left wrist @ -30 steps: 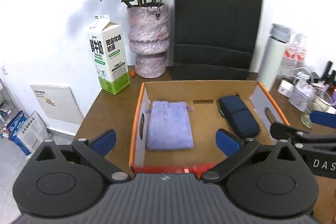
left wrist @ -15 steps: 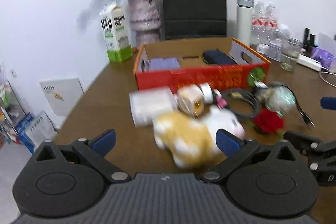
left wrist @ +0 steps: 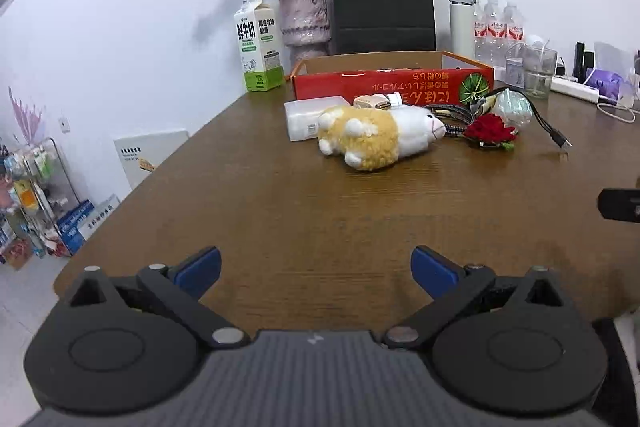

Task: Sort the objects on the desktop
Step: 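Move both tools back toward the remaining objects on the table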

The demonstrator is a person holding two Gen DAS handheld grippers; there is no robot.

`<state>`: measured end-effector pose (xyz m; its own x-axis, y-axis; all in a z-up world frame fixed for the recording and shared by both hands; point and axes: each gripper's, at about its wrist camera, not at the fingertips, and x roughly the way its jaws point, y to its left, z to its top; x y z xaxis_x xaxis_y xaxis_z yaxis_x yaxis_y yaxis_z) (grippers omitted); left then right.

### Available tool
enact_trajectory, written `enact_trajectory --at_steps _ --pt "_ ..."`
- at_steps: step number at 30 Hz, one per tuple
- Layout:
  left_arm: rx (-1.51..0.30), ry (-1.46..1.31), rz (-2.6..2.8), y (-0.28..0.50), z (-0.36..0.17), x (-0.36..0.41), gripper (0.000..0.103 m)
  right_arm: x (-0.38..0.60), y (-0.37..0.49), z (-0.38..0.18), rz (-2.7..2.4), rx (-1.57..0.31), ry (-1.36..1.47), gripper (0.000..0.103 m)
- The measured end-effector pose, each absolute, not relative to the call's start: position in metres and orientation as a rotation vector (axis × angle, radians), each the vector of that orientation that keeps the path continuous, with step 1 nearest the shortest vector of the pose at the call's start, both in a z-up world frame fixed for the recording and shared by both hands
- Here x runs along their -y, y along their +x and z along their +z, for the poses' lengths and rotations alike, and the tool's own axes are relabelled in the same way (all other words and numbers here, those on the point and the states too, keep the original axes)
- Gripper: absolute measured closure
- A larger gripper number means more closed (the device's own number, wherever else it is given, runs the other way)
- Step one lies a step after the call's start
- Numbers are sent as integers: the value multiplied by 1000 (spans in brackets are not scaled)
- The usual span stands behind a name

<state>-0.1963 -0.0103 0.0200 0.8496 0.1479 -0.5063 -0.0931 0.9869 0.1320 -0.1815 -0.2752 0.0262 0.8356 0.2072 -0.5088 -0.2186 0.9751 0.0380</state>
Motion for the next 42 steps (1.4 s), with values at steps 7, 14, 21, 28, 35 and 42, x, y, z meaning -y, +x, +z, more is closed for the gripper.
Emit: enact_trajectory --at_steps 7,14,21,28,35,42 --pt "-546 93 131 -192 19 9 0 268 -198 23 254 -419 -73 0" --pt "-598 100 144 -164 13 10 0 291 -172 28 305 -241 -277 0" --pt "-566 99 168 -128 26 16 0 342 -95 31 280 -249 -340 0" --pt "-618 107 187 -102 18 16 0 347 -60 13 286 -360 -358 3" --pt "-621 102 187 -83 22 13 0 295 -97 28 334 -201 -399 0" --pt "-562 122 101 -71 30 18 0 263 -93 14 336 -272 -455 0"
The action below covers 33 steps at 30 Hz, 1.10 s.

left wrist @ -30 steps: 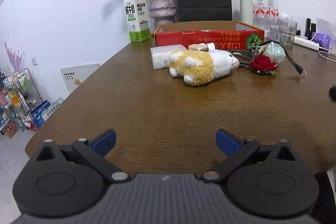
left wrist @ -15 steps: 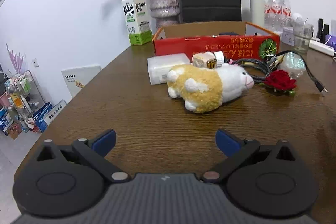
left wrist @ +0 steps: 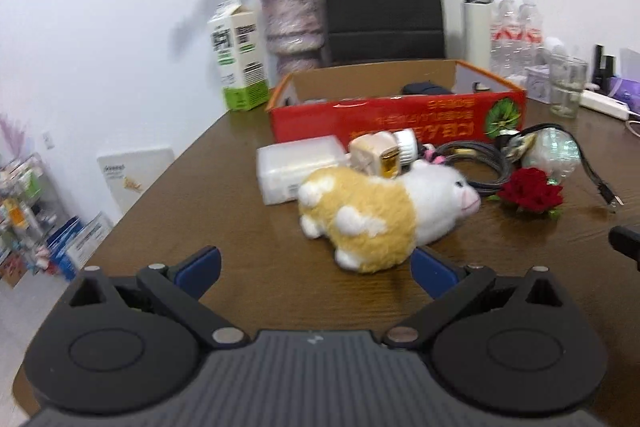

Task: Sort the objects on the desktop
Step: 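Move both tools back toward the remaining objects on the table, then grasp the plush sheep with the left tool while the right tool grasps the red rose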

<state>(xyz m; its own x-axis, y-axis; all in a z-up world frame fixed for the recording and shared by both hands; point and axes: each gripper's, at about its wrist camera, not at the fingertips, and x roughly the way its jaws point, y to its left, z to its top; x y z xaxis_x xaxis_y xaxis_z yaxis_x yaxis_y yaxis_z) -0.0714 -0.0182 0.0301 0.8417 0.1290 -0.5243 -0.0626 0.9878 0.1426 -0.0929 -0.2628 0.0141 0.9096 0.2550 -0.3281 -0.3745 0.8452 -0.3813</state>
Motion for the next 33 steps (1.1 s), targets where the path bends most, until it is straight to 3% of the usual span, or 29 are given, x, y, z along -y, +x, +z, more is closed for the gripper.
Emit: enact_trajectory --at_steps 5,9,15,20,24,26,27,29,31,33 --pt "-580 132 8 -48 18 21 0 259 -79 18 388 -419 -246 0" --pt "-596 91 -45 -23 13 21 0 240 -57 16 344 -430 -263 2" --pt "-644 -47 -124 5 16 3 0 228 -4 10 346 -548 -172 31" --pt "-682 -197 -126 22 21 -12 0 221 18 3 332 -597 -149 32" --pt "-710 -295 -80 32 23 -19 0 220 22 -3 328 -633 -145 46" --pt "-705 -324 -78 32 24 -20 7 221 22 -4 331 -643 -141 58" --pt "-688 -331 -75 30 25 -21 18 223 21 -4 336 -642 -136 61" --pt "-667 -340 -64 25 25 -22 31 224 18 -4 340 -642 -131 64" --pt "-659 -334 -85 18 29 -21 51 224 13 -3 347 -637 -127 66" --pt "-650 -329 -90 7 31 -18 57 226 6 0 358 -631 -112 66"
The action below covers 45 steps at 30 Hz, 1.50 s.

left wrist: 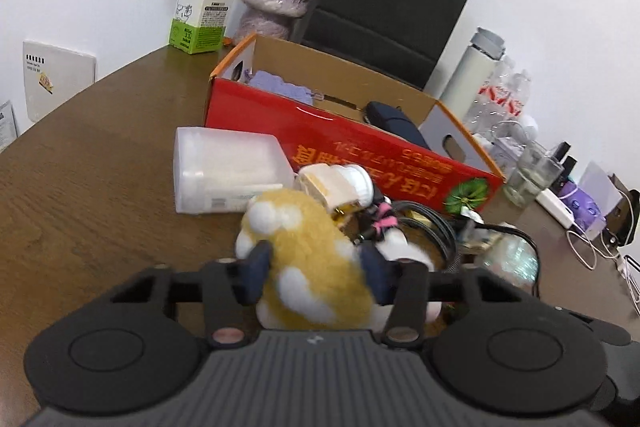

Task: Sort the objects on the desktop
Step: 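Grasp the plush sheep with the left tool while the right tool grasps the red rose, then carry the plush sheep and red rose into the cardboard box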

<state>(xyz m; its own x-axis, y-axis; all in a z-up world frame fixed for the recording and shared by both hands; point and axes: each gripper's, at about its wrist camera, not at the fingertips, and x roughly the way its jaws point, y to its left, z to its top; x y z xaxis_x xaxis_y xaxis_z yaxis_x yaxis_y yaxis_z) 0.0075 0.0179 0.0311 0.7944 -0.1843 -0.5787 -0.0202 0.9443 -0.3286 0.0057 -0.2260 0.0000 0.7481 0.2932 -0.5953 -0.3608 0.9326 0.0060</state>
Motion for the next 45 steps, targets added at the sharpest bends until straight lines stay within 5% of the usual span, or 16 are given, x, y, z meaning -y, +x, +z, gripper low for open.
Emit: enact_trajectory --at_steps 9,27,45 --pt "-647 -328 -106 -72 36 -15 65 242 -58 14 357 -593 -65 68" --pt "-384 -94 -151 -250 80 7 65 262 -225 49 334 -414 -26 68" --pt "-384 -93 -153 -213 88 6 65 263 -199 54 305 -386 -28 68"
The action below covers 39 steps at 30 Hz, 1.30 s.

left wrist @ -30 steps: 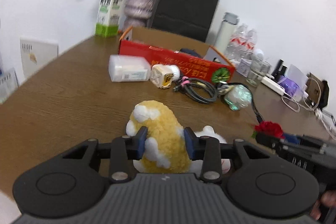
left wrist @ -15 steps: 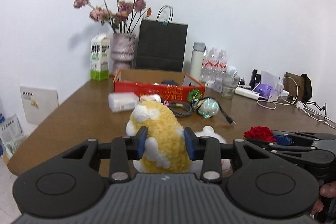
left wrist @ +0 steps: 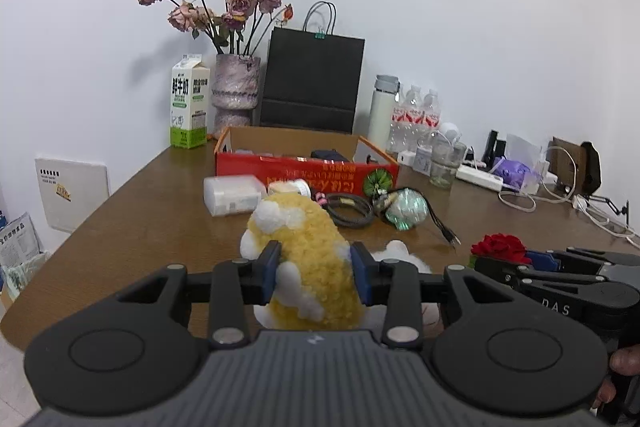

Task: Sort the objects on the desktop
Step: 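Carry the plush sheep and red rose into the cardboard box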

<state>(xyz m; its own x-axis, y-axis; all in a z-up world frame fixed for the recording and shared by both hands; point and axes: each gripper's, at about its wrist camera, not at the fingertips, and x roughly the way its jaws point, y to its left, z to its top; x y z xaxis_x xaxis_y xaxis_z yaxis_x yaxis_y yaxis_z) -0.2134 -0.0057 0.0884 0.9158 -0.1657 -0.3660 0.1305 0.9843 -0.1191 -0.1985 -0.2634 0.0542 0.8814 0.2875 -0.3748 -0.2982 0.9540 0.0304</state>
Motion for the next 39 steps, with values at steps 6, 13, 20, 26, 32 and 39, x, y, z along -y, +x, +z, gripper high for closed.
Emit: enact_trajectory --at_steps 6,13,20,26,32,39 --pt "-355 -89 -145 -171 103 0 65 260 -156 69 316 -360 -40 68" --pt "-344 -68 -156 -85 115 -6 65 250 -71 87 353 -348 -45 67" --pt "-446 -123 -208 52 142 -17 65 233 56 115 382 -410 -22 67" --pt "-621 -117 -186 185 141 -9 64 221 201 122 313 -581 -19 67" --pt "-780 -118 -115 277 99 -7 64 218 302 83 241 -777 7 67" --pt "-849 -177 -54 324 62 -10 57 204 342 48 171 -849 -91 60"
